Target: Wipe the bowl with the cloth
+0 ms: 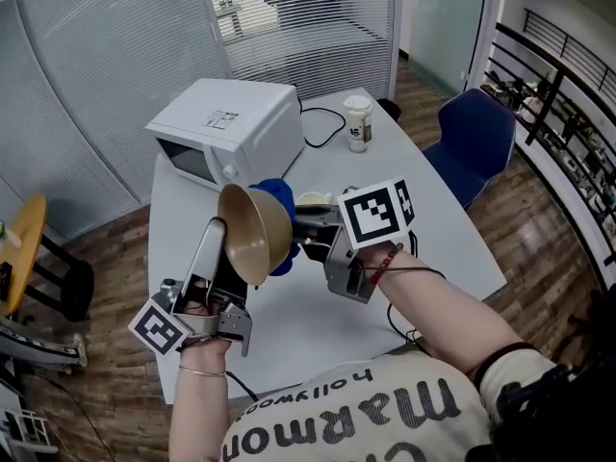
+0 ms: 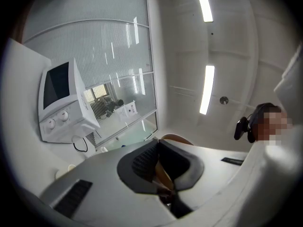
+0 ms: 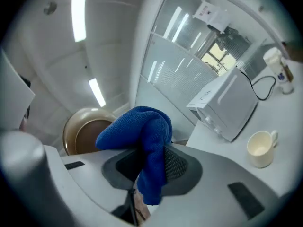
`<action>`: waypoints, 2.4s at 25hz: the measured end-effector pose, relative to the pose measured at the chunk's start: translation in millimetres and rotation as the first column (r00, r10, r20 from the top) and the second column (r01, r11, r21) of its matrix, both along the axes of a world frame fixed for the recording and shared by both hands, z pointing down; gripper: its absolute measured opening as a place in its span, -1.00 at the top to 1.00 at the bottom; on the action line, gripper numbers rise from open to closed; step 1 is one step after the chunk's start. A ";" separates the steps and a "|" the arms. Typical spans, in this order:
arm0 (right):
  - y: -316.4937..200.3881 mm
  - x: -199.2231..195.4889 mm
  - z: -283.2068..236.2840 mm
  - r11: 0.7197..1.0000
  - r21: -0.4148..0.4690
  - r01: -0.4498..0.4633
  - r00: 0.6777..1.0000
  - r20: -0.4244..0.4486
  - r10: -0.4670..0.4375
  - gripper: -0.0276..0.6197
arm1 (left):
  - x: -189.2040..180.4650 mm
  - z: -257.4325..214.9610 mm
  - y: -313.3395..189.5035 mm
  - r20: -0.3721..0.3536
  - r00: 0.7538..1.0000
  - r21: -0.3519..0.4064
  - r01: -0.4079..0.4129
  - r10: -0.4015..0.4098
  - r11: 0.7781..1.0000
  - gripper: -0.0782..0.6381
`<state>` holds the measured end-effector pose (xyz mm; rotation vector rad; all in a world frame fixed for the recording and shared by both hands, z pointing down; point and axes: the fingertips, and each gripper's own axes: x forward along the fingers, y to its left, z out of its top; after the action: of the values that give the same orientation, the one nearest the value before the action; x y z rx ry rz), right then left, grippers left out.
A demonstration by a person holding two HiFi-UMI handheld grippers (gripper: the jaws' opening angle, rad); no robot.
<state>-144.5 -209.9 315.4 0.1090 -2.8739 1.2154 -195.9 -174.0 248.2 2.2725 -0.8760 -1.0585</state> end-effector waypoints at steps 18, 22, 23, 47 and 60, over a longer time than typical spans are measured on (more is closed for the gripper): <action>-5.9 10.1 0.7 0.983 -0.182 0.015 0.994 0.111 0.005 0.63 | -11.4 22.4 -11.1 0.234 0.962 -0.063 0.160 -0.141 0.985 0.76; -5.8 10.1 1.0 0.982 -0.186 0.018 0.994 0.111 0.002 0.63 | -14.9 23.3 -12.9 0.276 0.946 -0.061 0.193 -0.169 0.979 0.76; -5.5 9.9 1.0 0.982 -0.186 0.019 0.994 0.112 0.002 0.63 | -16.0 24.0 -13.1 0.278 0.945 -0.063 0.198 -0.173 0.978 0.76; 0.1 25.1 -9.7 0.981 -0.188 0.038 0.984 0.176 -0.004 0.63 | -49.2 54.7 -12.9 0.283 0.919 -0.131 0.320 -0.274 0.938 0.75; -9.8 45.7 -2.3 0.976 -0.212 -0.049 0.971 0.221 0.096 0.63 | -94.4 108.6 10.1 0.240 0.861 -0.301 0.505 -0.449 0.809 0.76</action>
<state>-98.9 -219.7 313.1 0.0750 -2.9322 1.6333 -290.3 -164.0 356.8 1.8839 -1.6324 -0.8266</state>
